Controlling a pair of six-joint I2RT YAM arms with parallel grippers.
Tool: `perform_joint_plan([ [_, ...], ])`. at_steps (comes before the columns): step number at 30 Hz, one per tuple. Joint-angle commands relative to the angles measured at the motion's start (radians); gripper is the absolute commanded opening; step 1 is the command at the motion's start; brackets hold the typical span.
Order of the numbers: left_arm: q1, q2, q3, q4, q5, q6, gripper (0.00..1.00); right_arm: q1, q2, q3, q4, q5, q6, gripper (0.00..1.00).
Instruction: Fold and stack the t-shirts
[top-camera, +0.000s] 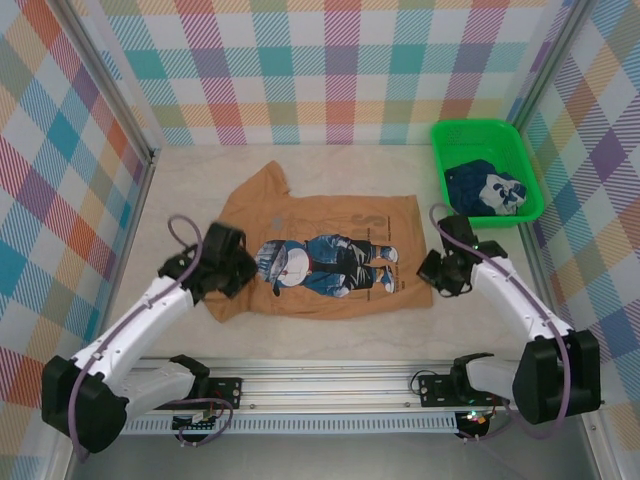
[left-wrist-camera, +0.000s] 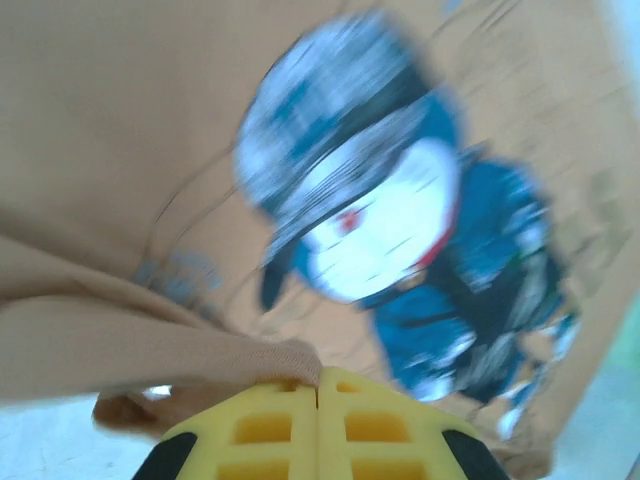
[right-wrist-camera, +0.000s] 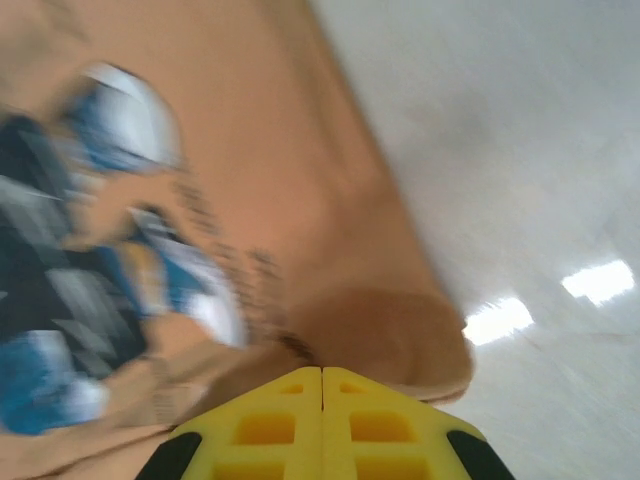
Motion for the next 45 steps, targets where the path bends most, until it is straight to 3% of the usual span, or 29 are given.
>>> perform_joint_plan([
  [1, -0.011, 0.012, 0.379, -0.118, -0.296, 0.134, 0.0, 0.004, -0.076, 0.227, 0.108, -0.006, -0.092, 0.0],
  [8, -0.011, 0.057, 0.912, -0.121, -0.67, 0.432, 0.0, 0.014, -0.068, 0.521, 0.241, -0.195, -0.093, 0.0],
  [12, 0.004, 0.193, 1.189, -0.076, -0.694, 0.644, 0.0, 0.054, -0.027, 0.617, 0.262, -0.26, -0.033, 0.0],
  [15, 0.033, 0.394, 1.452, -0.124, -0.664, 0.731, 0.0, 0.061, 0.012, 0.649, 0.299, -0.271, 0.044, 0.0],
  [19, 0.144, 0.675, 1.743, -0.186, -0.487, 0.703, 0.0, 0.061, 0.126, 0.711, 0.292, -0.246, 0.104, 0.0],
  [25, 0.288, 0.926, 1.783, -0.016, -0.066, 0.498, 0.0, 0.019, 0.316, 0.79, 0.323, -0.225, 0.187, 0.0],
  [30, 0.312, 1.111, 1.921, 0.136, 0.193, 0.324, 0.0, -0.106, 0.433, 0.92, 0.32, -0.227, 0.204, 0.0],
  [36, 0.296, 1.104, 1.936, 0.324, 0.304, 0.174, 0.0, -0.228, 0.438, 1.056, 0.294, -0.213, 0.173, 0.0],
  [41, 0.33, 1.005, 1.935, 0.414, 0.317, 0.135, 0.0, -0.245, 0.332, 1.023, 0.313, -0.163, 0.135, 0.0],
  [43, 0.346, 0.956, 1.934, 0.406, 0.335, 0.146, 0.0, -0.245, 0.269, 0.955, 0.348, -0.163, 0.144, 0.0],
  [45, 0.355, 0.897, 1.934, 0.286, 0.365, 0.202, 0.0, -0.243, 0.221, 0.888, 0.349, -0.184, 0.155, 0.0],
])
